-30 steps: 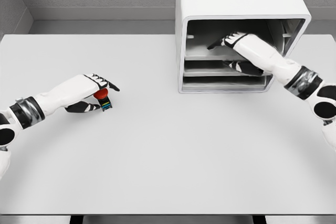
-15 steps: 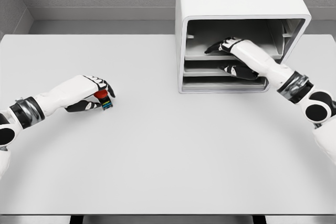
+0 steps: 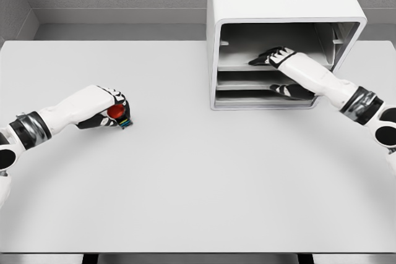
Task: Slide open multi-storey tabletop storage cabinets and put open load switch and slide close multi-storey tabletop storage cabinets
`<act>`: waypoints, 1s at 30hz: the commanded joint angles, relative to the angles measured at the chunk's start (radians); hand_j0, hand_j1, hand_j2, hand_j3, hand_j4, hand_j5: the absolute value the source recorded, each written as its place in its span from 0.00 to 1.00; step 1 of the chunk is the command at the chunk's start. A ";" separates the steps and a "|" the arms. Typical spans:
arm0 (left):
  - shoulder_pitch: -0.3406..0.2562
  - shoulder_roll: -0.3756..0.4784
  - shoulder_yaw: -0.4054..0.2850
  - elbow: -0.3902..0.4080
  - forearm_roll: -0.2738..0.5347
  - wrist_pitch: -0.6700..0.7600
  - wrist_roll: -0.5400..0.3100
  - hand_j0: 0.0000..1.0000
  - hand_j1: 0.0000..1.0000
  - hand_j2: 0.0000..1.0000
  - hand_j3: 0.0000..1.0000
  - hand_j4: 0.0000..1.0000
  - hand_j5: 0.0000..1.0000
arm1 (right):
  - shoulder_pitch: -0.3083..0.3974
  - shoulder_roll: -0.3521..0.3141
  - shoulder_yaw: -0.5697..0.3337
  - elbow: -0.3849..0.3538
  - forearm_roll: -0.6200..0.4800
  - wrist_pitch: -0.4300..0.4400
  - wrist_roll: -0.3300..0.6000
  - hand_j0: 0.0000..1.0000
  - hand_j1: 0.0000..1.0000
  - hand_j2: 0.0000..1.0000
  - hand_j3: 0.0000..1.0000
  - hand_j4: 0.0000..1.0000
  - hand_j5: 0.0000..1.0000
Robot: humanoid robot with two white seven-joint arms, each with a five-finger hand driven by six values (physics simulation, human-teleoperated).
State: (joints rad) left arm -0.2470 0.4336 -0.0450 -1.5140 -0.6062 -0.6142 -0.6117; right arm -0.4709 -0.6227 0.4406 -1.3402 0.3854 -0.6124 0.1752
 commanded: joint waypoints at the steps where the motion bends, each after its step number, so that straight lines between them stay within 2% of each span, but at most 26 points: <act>1: 0.000 0.000 0.002 -0.032 0.008 0.003 0.001 0.39 0.39 0.39 0.39 0.39 0.39 | 0.000 -0.020 -0.005 -0.019 -0.002 0.002 -0.002 0.73 0.73 0.73 0.73 0.73 0.73; 6: 0.000 0.000 0.002 -0.054 0.008 0.003 0.001 0.37 0.37 0.37 0.37 0.37 0.37 | 0.023 -0.048 -0.005 -0.048 -0.014 0.002 -0.005 0.73 0.73 0.73 0.73 0.73 0.73; 9: 0.000 0.002 0.005 -0.080 0.011 0.003 0.001 0.37 0.37 0.37 0.37 0.37 0.37 | 0.049 -0.077 -0.008 -0.103 -0.016 0.002 -0.007 0.73 0.73 0.73 0.73 0.73 0.73; 19: 0.006 0.008 0.024 -0.115 0.020 0.003 0.001 0.37 0.37 0.37 0.37 0.37 0.37 | 0.084 -0.115 -0.023 -0.158 -0.033 0.002 -0.008 0.73 0.73 0.73 0.73 0.73 0.73; 27: 0.015 0.008 0.054 -0.179 0.022 0.003 0.001 0.37 0.37 0.37 0.37 0.37 0.37 | 0.103 -0.155 -0.023 -0.178 -0.059 0.002 -0.010 0.74 0.74 0.74 0.74 0.74 0.74; 30: 0.017 0.008 0.060 -0.192 0.022 0.003 0.001 0.37 0.37 0.37 0.37 0.37 0.37 | 0.144 -0.172 -0.059 -0.201 -0.068 0.002 -0.010 0.74 0.74 0.74 0.74 0.74 0.74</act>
State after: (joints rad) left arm -0.2301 0.4413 0.0096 -1.6943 -0.5914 -0.6141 -0.6116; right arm -0.3252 -0.7841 0.4011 -1.5289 0.3269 -0.6113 0.1651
